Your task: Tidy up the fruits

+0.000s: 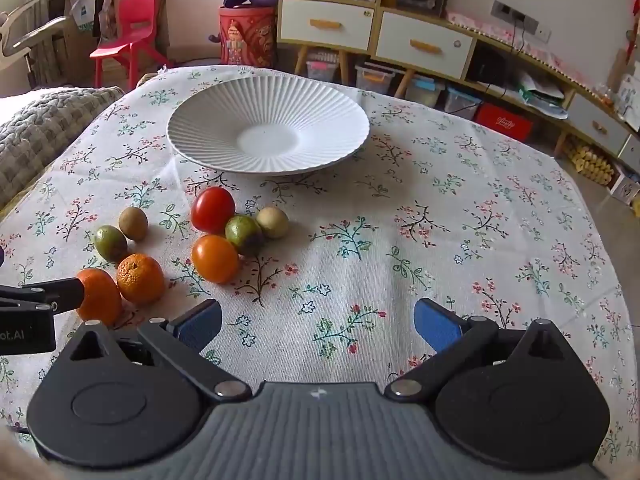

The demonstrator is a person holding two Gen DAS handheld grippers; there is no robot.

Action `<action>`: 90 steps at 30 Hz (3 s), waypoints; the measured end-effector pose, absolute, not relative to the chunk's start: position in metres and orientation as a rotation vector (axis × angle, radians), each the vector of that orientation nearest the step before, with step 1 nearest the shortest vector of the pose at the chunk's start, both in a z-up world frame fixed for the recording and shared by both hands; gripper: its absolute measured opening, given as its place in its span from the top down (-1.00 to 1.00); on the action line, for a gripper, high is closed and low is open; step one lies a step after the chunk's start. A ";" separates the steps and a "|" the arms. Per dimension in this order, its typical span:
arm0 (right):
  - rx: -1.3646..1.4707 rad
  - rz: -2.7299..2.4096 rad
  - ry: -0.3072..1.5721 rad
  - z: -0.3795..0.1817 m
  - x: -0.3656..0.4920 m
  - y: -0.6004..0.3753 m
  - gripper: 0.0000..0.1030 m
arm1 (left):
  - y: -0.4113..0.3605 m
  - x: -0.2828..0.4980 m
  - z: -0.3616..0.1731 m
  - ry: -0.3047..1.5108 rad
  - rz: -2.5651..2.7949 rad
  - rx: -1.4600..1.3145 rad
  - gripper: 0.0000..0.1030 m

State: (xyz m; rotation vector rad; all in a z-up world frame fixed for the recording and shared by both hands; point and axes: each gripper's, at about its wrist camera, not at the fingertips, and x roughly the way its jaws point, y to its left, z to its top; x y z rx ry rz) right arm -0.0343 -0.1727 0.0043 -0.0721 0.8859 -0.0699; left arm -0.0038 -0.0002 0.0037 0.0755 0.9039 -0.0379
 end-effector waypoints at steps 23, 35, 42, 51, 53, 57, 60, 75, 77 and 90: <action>-0.075 -0.070 0.893 0.003 -0.034 -0.172 -0.99 | 0.000 -0.003 0.003 0.905 -0.041 0.076 -0.79; -0.075 -0.070 0.893 0.003 -0.034 -0.172 -0.99 | 0.000 -0.003 0.003 0.906 -0.041 0.075 -0.79; -0.076 -0.070 0.894 0.003 -0.034 -0.172 -0.99 | 0.000 -0.003 0.003 0.905 -0.042 0.074 -0.79; -0.076 -0.070 0.894 0.002 -0.034 -0.172 -0.99 | 0.000 -0.003 0.003 0.905 -0.042 0.074 -0.79; -0.076 -0.070 0.894 0.002 -0.034 -0.172 -0.99 | 0.000 -0.003 0.003 0.906 -0.042 0.074 -0.79; -0.076 -0.070 0.894 0.002 -0.034 -0.172 -0.99 | 0.000 -0.003 0.003 0.906 -0.043 0.074 -0.79; -0.076 -0.070 0.894 0.002 -0.034 -0.172 -0.99 | 0.000 -0.003 0.003 0.906 -0.043 0.073 -0.79; -0.066 -0.068 0.891 -0.001 -0.035 -0.175 -0.99 | 0.000 -0.005 -0.002 0.925 -0.086 0.057 -0.79; -0.059 -0.063 0.889 -0.002 -0.035 -0.176 -0.99 | 0.002 -0.005 -0.004 0.929 -0.095 0.054 -0.79; 0.023 0.060 0.988 -0.012 -0.023 -0.176 -0.92 | 0.015 -0.001 -0.016 0.951 -0.257 -0.068 -0.26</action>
